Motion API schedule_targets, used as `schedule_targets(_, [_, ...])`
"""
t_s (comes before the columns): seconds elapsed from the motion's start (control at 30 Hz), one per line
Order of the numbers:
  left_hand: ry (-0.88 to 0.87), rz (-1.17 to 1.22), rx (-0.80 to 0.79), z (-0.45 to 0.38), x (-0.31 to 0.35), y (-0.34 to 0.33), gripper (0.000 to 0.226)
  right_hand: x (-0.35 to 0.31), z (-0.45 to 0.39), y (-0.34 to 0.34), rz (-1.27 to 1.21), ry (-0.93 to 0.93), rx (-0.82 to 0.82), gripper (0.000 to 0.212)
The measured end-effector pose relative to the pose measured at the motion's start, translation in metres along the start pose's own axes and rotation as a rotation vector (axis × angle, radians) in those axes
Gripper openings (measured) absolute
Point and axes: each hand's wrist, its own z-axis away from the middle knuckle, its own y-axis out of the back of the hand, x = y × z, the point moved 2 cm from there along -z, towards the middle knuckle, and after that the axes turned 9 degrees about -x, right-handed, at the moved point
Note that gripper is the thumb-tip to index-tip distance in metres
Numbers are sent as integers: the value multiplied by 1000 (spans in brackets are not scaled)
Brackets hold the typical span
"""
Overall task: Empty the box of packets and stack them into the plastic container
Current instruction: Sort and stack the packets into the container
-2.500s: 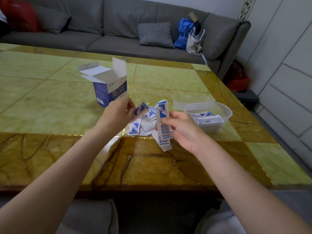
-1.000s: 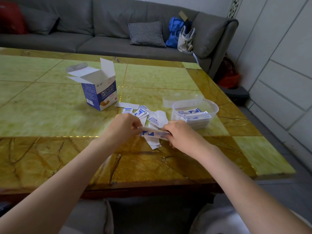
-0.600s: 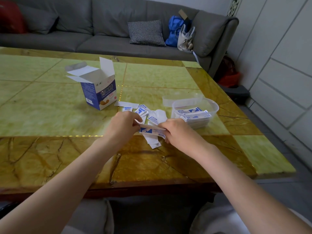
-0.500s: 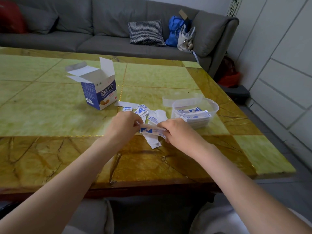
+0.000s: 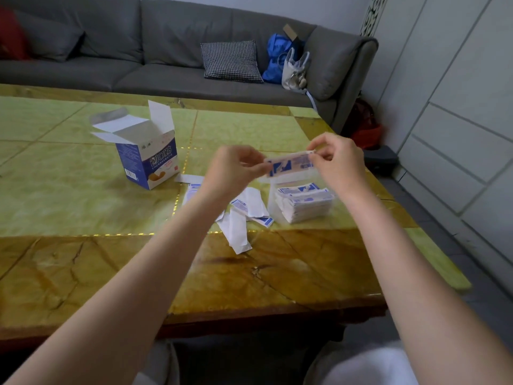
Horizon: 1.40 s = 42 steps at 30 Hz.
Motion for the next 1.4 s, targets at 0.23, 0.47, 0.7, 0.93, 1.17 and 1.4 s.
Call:
schedule_targets(0.23, [-46, -514, 41, -23, 2, -55, 20, 46, -10, 0, 189, -200, -137, 8])
schedule_targets(0.47, [-91, -876, -9, -25, 3, -72, 26, 57, -10, -3, 269, -240, -220, 20])
schedule_targets(0.7, [-28, -978, -112, -24, -1, -72, 46, 53, -6, 0, 320, -211, -243, 16])
schedule_targets(0.93, [-28, -996, -112, -24, 0, -73, 48, 54, -8, -1, 400, -226, -236, 26])
schedule_targets(1.17, [-158, -884, 31, -18, 6, -60, 39, 30, -6, 8, 501, -130, -127, 23])
schedule_targets(1.4, [88, -883, 44, -3, -28, 6, 29, -48, 36, -36, 165, 202, -373, 23])
